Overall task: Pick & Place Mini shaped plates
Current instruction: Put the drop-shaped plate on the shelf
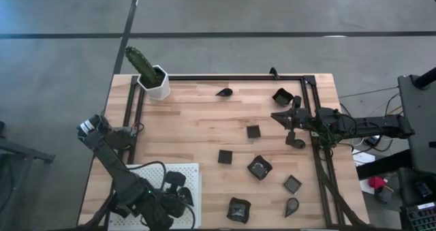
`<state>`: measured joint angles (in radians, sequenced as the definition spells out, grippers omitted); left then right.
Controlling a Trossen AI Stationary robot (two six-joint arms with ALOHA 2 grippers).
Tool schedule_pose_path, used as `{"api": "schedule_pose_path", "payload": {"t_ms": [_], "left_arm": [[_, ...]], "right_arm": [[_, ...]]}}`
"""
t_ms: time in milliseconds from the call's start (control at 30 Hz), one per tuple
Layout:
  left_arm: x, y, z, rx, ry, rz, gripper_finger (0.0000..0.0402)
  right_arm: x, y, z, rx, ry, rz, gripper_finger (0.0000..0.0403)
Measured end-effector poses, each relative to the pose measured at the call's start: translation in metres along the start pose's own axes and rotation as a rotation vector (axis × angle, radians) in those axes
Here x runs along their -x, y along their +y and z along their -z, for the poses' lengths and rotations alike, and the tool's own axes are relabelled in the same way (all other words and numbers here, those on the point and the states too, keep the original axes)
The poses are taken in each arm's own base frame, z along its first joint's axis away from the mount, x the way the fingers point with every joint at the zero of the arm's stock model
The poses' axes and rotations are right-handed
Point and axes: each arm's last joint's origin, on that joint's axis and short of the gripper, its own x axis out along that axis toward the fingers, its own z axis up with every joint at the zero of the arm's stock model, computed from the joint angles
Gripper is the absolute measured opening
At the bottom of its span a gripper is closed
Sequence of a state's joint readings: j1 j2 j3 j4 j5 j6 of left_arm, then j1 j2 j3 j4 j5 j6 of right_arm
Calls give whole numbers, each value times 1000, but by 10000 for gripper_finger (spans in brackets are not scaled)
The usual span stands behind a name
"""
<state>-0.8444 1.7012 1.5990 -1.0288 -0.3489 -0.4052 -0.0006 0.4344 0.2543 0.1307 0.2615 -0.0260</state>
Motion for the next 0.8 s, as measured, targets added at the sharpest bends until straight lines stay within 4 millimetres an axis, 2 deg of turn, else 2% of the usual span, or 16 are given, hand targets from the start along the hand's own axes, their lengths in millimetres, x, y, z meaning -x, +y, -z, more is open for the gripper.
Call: {"api": "schedule_pose_path", "payload": {"t_ms": [633,800], "left_arm": [[1,-1,-1,-11,1,41,54],[10,4,0,0,-12,43,53]], "right_arm": [[0,0,0,-6,0,1,34],[0,0,0,-20,0,1,34]]}}
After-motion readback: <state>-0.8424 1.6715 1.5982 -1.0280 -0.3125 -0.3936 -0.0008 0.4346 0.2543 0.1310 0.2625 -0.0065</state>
